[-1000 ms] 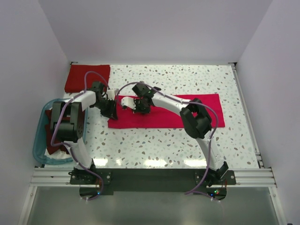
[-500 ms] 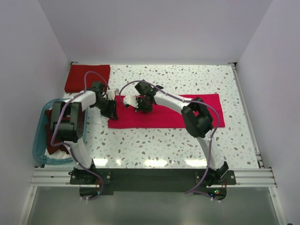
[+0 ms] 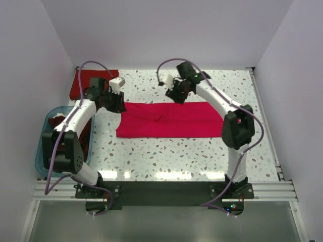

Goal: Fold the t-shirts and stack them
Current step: Fold the tshirt

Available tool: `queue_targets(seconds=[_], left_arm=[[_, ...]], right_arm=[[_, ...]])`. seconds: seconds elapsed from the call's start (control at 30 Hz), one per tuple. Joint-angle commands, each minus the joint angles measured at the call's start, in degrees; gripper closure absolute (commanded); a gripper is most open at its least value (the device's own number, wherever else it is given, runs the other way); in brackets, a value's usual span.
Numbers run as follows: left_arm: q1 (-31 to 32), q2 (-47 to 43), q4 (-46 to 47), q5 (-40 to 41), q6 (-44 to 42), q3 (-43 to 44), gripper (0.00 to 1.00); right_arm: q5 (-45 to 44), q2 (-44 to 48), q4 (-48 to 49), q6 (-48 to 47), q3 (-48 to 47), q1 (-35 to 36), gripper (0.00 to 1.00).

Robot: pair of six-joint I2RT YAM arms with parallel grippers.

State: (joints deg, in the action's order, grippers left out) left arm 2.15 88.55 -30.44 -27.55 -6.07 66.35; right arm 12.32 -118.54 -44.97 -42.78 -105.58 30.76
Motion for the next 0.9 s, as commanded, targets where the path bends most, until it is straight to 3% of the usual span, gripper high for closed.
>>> queue_targets(seconds=[0.0, 0.13, 0.37, 0.6, 0.87], left_arm=[[5.39, 2.67, -0.41, 6.53, -2.81, 1.59, 0.62], [13.03, 6.71, -1.12, 13.11, -2.99, 2.64, 0.62], [16.13, 11.73, -0.86, 15.25, -0.36, 4.31, 0.64], [2.79, 14.36, 0.64, 8.93, 3.60, 10.20, 0.64], [-0.40, 19.37, 3.71, 4.78, 5.63, 14.25, 0.58]], right_arm=[[-1.06, 5.51, -3.45, 1.74, 1.78, -8.76, 0.48], [-3.78, 3.50, -6.35, 1.04, 2.57, -16.60, 0.58], [-8.45, 1.12, -4.69, -3.35, 8.45, -24.96, 0.66], [-11.61, -2.48, -0.38, -3.36, 11.01, -27.25, 0.66], [-12.14, -3.89, 1.11, -1.43, 8.56, -27.78, 0.67]])
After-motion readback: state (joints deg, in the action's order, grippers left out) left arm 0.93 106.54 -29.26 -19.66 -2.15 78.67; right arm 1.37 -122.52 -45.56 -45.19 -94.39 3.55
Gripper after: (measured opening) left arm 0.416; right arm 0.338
